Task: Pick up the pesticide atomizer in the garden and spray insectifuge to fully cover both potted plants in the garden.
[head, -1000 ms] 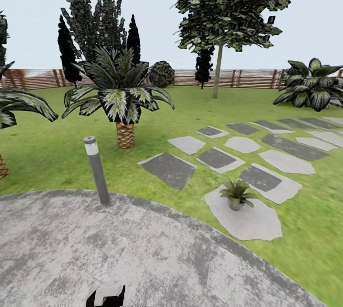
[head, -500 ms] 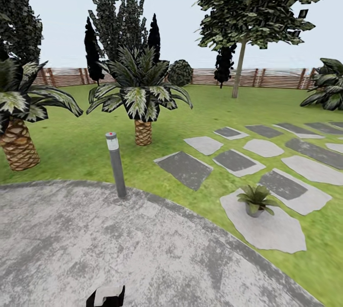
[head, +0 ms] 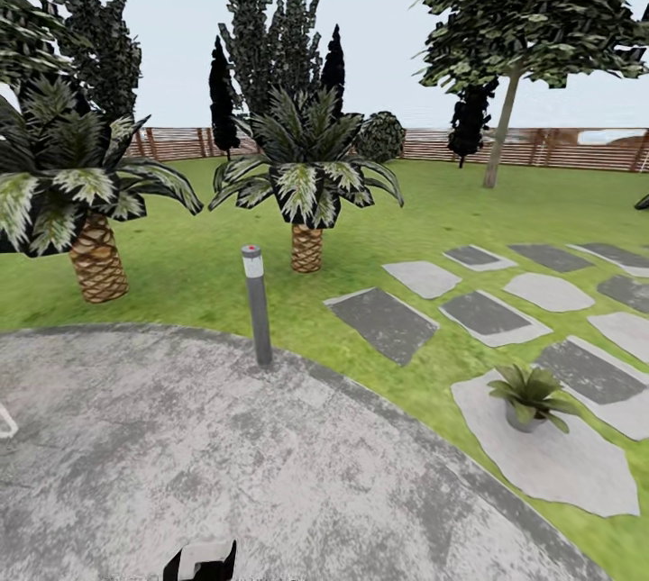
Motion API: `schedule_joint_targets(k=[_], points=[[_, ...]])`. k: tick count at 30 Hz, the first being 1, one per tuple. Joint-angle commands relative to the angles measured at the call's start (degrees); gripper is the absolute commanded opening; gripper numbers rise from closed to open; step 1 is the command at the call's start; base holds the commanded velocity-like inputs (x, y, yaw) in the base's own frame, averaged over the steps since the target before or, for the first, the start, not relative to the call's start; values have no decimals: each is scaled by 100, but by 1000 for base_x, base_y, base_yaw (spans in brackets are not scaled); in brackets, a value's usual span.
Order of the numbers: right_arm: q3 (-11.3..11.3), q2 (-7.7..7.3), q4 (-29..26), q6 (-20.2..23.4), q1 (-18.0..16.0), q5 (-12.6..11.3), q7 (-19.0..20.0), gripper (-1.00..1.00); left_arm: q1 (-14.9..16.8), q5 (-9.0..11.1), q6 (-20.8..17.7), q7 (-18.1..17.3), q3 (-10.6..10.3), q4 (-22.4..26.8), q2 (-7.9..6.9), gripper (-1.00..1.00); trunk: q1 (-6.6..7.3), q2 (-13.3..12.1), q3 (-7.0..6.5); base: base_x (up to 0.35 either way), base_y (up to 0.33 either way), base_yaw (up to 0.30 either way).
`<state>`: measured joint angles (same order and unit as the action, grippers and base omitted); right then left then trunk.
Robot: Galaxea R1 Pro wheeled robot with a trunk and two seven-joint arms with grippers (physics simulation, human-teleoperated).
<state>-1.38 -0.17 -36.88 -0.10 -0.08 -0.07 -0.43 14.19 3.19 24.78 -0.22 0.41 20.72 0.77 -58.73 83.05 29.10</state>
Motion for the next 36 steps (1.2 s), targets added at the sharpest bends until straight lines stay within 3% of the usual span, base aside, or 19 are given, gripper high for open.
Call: schedule_joint_targets(k=[1, 36], points=[[-3, -4, -4, 0, 0, -1, -5, 100, 5, 33, 18, -4, 3, -7, 3, 100, 0, 3, 9, 0, 0, 280], [6, 8, -11, 1, 0, -2, -15, 100, 5, 33, 18, 2, 3, -7, 3, 100, 0, 3, 217, 0, 0, 230]])
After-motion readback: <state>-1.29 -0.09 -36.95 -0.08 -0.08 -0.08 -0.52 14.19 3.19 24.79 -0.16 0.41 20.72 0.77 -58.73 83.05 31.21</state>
